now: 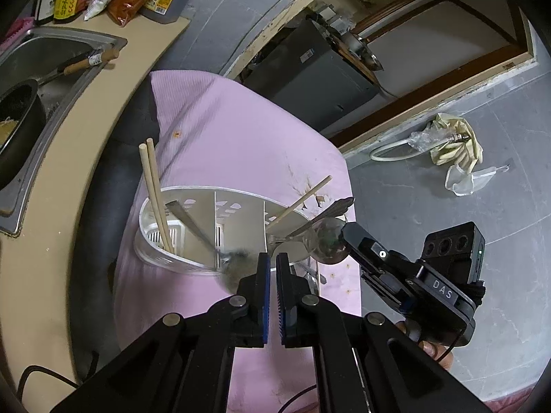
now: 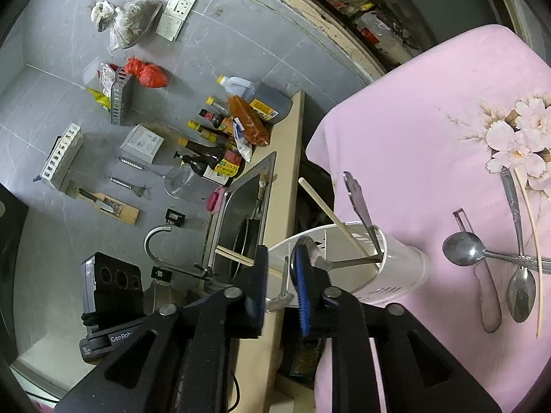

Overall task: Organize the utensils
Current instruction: 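Carry both spoons to the white caddy and release them inside with both tools, then withdraw both open tools from the caddy back over the remaining utensils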

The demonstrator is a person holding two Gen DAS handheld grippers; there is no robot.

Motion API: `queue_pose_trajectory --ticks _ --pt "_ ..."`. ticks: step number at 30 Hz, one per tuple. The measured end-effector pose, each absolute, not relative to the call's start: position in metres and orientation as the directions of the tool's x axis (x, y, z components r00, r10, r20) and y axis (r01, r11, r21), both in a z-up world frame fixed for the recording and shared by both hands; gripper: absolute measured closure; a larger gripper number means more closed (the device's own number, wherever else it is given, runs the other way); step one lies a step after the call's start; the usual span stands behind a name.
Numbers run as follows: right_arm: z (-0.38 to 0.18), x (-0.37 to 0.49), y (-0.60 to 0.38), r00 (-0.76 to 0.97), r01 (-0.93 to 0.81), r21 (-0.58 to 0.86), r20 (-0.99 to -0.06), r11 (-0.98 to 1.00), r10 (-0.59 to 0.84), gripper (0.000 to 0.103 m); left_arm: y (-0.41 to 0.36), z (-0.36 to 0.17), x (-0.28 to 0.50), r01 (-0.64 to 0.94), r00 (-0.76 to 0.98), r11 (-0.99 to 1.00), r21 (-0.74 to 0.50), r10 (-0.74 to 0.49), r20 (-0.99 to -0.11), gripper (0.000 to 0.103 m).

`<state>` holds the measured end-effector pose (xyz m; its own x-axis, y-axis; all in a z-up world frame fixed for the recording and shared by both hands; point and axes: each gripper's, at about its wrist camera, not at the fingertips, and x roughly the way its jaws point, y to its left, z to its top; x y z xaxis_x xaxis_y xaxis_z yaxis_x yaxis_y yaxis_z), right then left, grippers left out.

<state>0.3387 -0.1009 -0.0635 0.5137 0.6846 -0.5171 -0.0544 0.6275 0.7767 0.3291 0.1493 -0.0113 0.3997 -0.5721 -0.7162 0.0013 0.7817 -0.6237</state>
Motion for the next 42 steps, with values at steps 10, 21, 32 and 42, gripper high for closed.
queue_pose_trajectory --ticks 10,21,32,42 --pt "-0.064 0.338 -0.102 0.517 -0.057 0.776 -0.515 0.628 0.684 0.086 0.15 -0.007 0.324 0.003 0.437 0.805 -0.594 -0.535 -0.723 0.095" --pt "-0.046 0.321 -0.115 0.549 -0.107 0.78 -0.47 0.616 0.691 0.079 0.147 0.01 0.309 0.043 0.544 0.855 -0.516 -0.453 -0.706 0.081" --pt "-0.005 0.289 -0.136 0.675 -0.203 0.657 -0.443 0.726 0.59 0.061 0.125 0.043 0.284 0.114 0.716 0.912 -0.395 -0.351 -0.603 0.047" --pt "0.039 0.245 -0.187 0.856 -0.148 0.404 -0.405 0.903 0.322 0.029 0.082 0.059 0.257 0.141 0.835 0.953 -0.267 -0.259 -0.486 0.021"
